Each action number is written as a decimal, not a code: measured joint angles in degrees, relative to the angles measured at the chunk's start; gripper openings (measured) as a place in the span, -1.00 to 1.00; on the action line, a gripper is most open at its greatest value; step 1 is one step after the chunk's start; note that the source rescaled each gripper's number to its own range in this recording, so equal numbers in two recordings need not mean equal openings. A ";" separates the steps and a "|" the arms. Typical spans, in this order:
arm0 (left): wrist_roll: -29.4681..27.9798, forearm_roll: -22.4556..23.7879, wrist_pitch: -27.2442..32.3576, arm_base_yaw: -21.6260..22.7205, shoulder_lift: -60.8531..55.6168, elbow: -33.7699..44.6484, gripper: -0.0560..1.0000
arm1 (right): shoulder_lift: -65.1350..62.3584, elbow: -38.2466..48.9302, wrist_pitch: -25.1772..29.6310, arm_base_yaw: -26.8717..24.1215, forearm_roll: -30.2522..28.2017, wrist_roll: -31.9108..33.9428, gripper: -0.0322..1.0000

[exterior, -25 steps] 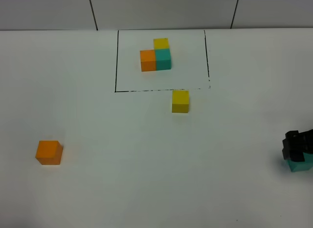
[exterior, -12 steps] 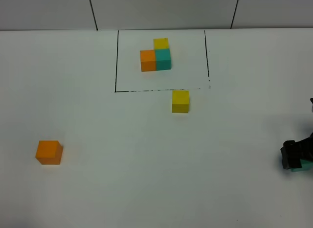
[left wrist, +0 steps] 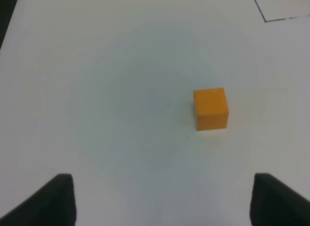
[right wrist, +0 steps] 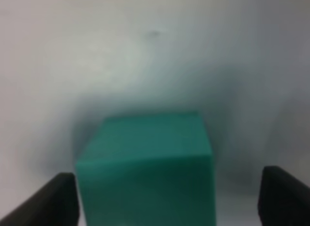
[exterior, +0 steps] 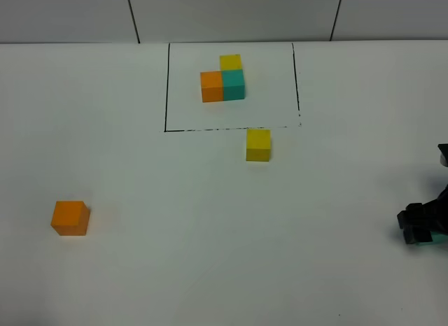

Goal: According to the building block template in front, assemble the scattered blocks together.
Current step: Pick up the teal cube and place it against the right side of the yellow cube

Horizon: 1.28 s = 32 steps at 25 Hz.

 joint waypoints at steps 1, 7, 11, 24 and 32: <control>0.00 0.00 0.00 0.00 0.00 0.00 0.47 | 0.00 0.00 0.00 0.00 0.29 -0.12 -0.06; 0.00 0.00 0.00 0.00 0.00 0.00 0.47 | -0.06 0.00 1.75 0.11 2.88 1.35 -0.92; 0.00 0.00 0.00 0.00 0.00 0.00 0.47 | -2.38 -0.33 4.13 3.54 2.88 5.89 -0.92; 0.00 0.00 0.00 0.00 0.00 0.00 0.47 | -11.83 -6.72 16.68 31.69 -7.40 45.85 -0.92; 0.00 0.00 0.00 0.00 0.00 0.00 0.47 | 0.79 -20.44 21.68 39.28 -9.39 53.18 -0.92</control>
